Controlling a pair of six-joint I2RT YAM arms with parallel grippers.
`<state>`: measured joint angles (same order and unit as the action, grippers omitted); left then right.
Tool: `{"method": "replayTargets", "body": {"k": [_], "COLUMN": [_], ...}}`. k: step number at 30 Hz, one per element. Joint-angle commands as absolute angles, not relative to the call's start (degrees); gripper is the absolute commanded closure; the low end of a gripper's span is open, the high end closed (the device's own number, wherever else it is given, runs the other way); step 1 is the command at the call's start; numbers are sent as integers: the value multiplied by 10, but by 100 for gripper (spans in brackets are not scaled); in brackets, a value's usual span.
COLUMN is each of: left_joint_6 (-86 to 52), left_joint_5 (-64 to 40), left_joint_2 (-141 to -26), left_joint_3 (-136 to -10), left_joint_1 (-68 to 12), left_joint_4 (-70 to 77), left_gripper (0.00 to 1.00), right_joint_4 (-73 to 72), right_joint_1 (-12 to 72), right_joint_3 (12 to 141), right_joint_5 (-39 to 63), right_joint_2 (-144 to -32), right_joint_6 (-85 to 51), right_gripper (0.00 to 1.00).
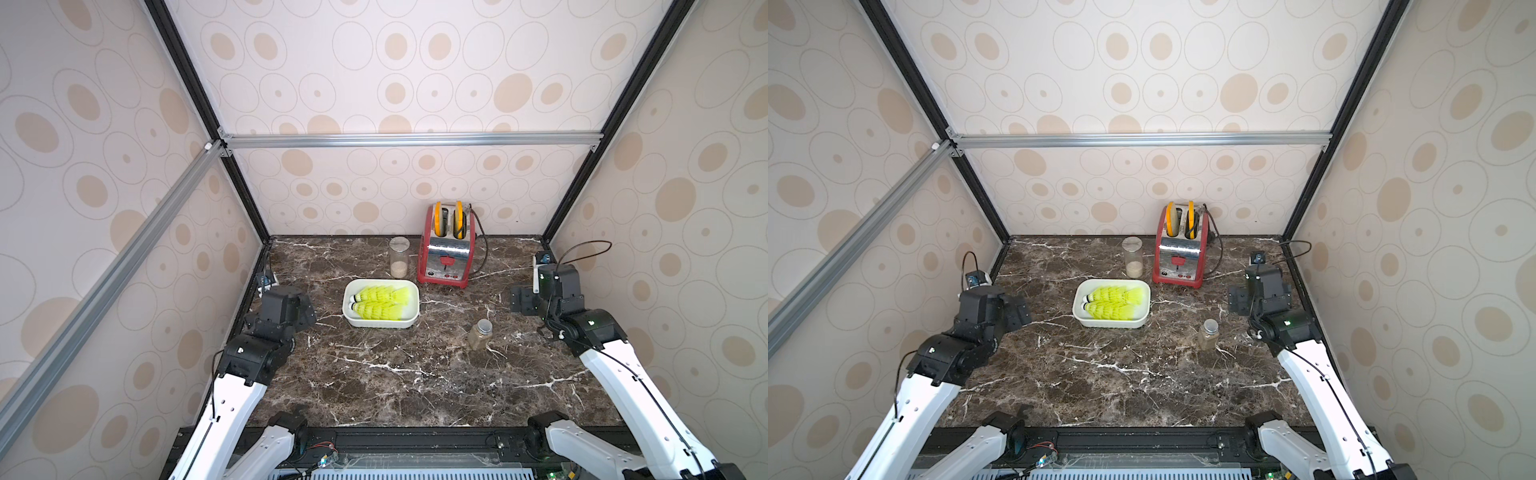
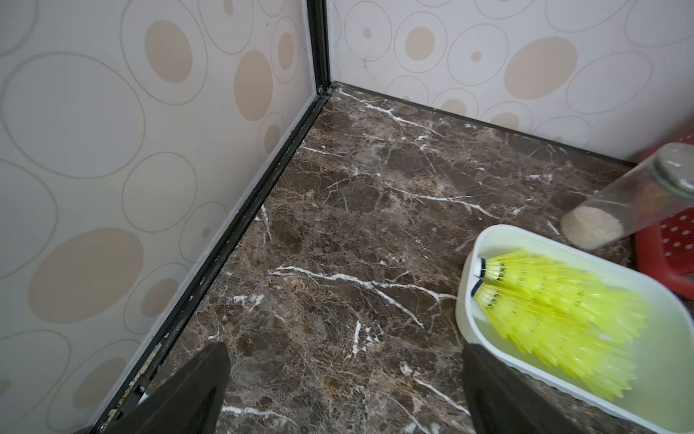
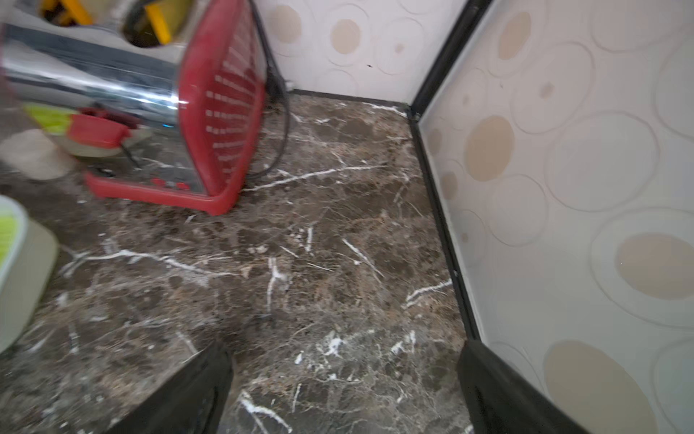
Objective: Put the shuttlecocks into the storage box
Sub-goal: Reset both arms
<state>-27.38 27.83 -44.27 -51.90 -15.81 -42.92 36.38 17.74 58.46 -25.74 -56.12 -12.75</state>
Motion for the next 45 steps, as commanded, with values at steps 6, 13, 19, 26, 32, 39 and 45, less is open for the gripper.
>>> {"method": "replayTargets", "body": {"k": [6,13,19,26,32,39,45], "left_joint_6": [-216,-140,-36,-14,-7,16,44], "left_joint_5": [375,343,270,234,226,208,210], "left_joint_2": [-419,-409,-400,-504,-659,-764,-839], "left_joint_3": [-390,-282,-156,-140,-166,-201,-206], "left_joint_1": [-158,-158,-146,-84,-78,-77,-73], "left_joint_4": [-268,-115,110,216,344,443,522], "left_gripper": [1,1,1,1,1,1,1], "right_joint_4": [227,118,-48,-203,-329,-407,-460], "right_joint_1": [173,171,169,164,133,90,78], "right_joint_3": [443,325,219,158,152,173,184], "right_joint_5": [-367,-405,-389,-337,-281,-217,-193], "right_joint_2": [-522,-512,-513,-565,-642,-722,-767], "right_joint_6": [-120,-70,-15,5,28,53,38], "right_gripper": [0,0,1,1,1,1,1]}}
